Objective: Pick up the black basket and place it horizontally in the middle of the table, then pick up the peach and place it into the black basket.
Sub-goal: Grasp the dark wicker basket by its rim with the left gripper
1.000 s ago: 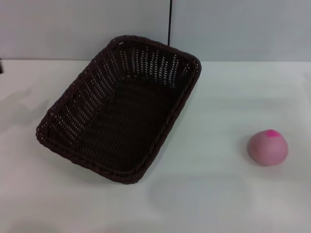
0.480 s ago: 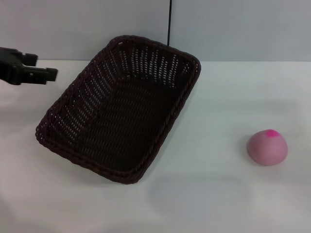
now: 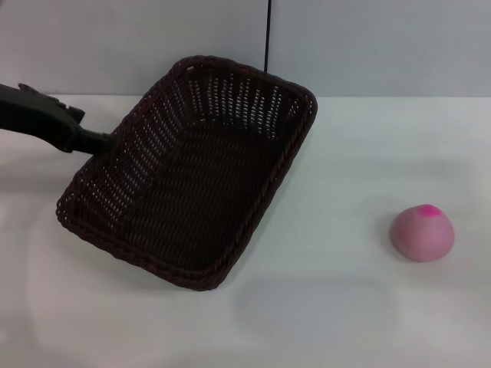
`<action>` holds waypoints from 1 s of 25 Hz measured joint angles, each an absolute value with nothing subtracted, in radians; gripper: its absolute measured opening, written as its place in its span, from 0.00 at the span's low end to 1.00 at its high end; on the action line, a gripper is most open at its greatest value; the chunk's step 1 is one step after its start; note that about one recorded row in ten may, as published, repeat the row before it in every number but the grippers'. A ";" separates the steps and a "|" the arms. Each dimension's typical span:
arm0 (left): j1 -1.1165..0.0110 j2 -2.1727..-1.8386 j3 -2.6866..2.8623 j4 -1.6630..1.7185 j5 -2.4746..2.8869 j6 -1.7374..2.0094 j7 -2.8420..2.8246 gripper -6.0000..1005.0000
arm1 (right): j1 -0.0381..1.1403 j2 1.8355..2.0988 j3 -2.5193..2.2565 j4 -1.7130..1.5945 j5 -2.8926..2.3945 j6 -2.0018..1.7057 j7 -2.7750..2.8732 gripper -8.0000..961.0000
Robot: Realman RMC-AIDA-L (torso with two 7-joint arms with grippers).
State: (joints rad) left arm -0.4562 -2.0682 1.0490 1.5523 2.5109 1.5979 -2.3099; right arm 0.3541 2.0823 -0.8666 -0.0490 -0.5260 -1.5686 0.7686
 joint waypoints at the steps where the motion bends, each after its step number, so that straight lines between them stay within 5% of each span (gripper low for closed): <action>1: -0.458 -2.069 1.069 1.552 2.527 1.591 -2.323 0.66 | 0.361 2.082 -0.870 -0.049 -0.527 -1.565 0.769 0.73; 25: -0.559 -2.065 1.153 1.339 2.592 1.551 -2.421 0.64 | 0.378 2.081 -0.871 -0.050 -0.528 -1.534 0.769 0.73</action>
State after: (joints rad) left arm -0.5586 -2.0654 1.1529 1.3389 2.5922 1.5513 -2.4213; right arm 0.3778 2.0805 -0.8712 -0.0502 -0.5277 -1.5340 0.7686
